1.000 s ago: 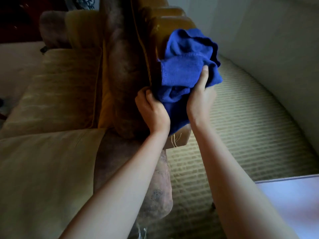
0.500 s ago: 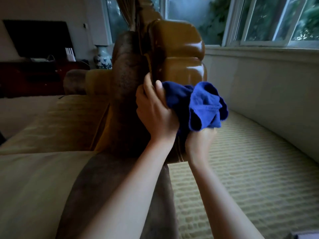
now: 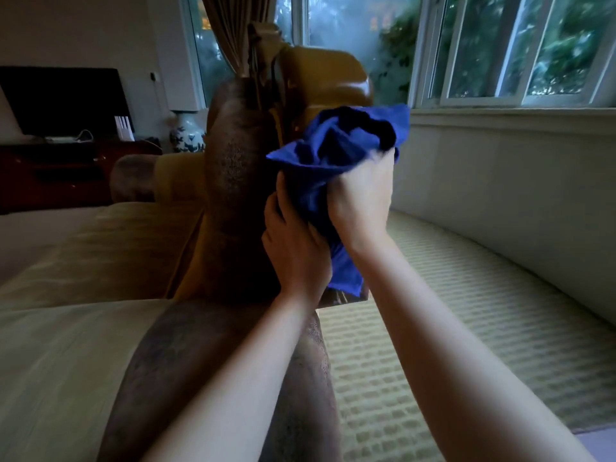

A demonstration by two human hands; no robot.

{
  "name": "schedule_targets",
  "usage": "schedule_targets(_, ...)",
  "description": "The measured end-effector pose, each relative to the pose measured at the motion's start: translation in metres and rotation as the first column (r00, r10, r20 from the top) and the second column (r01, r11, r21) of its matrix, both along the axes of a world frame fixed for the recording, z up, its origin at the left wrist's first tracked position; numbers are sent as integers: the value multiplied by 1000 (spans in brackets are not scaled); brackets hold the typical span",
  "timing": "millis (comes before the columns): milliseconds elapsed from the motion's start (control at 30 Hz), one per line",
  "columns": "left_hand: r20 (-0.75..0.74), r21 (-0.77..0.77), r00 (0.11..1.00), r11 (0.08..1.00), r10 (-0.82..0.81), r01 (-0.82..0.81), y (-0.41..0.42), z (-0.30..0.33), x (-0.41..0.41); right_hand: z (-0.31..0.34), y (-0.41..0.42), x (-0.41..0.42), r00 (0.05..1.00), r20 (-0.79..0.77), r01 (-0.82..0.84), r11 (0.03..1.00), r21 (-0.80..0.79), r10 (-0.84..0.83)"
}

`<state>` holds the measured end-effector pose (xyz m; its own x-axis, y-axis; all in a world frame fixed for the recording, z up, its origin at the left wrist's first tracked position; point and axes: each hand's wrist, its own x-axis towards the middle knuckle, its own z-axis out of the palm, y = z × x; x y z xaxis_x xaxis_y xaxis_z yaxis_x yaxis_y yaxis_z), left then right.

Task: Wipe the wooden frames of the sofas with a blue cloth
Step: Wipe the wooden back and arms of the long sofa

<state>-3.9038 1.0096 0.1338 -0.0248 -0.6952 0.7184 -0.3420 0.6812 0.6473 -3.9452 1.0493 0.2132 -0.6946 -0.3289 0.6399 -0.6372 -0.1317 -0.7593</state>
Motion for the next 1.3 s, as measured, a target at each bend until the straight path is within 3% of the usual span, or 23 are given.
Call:
schedule_targets(200,-133,-1,986,995,-100,100,-9,-6,-6,12,-5,-1,913,-380,227,961,162,-151)
schedule_targets(267,-191,131,964,968,-186,213,-3,-7,-1,1,-11,6,790,-582,306,946,102,-193)
schedule_targets(333,-200,245,967,948,-156,203,-1,-17,6,-10,-24,17,678,-711,312,949,52,-184)
schedule_targets(433,-280,155,957,980,-75,122,-12,-38,27,-39,-37,30,494,-862,375,922,93,-114)
schedule_targets(533,-442,219,897,967,-23,133,-42,-59,45,-64,-35,33,441,-897,456,867,199,-26)
schedule_targets(633,-556,242,831,961,25,133,-48,-59,54,-98,-26,31,362,-932,478,860,180,-6)
schedule_targets(733,-503,109,862,984,-68,141,-36,-56,54,-133,-15,29,368,-929,408,892,194,33)
schedule_targets(867,-361,-57,919,987,-160,149,-34,-59,52,-116,-13,24,345,-937,423,882,208,56)
schedule_targets(1033,-326,-130,934,986,-143,105,-33,-61,50,-69,-13,28,271,-962,507,844,176,38)
schedule_targets(1133,-324,-141,938,987,-124,81,-34,-60,51,-86,-9,31,255,-966,591,784,188,40)
schedule_targets(1300,-343,-140,930,986,-131,87,-37,-64,51,-133,-8,24,278,-960,432,888,156,34)
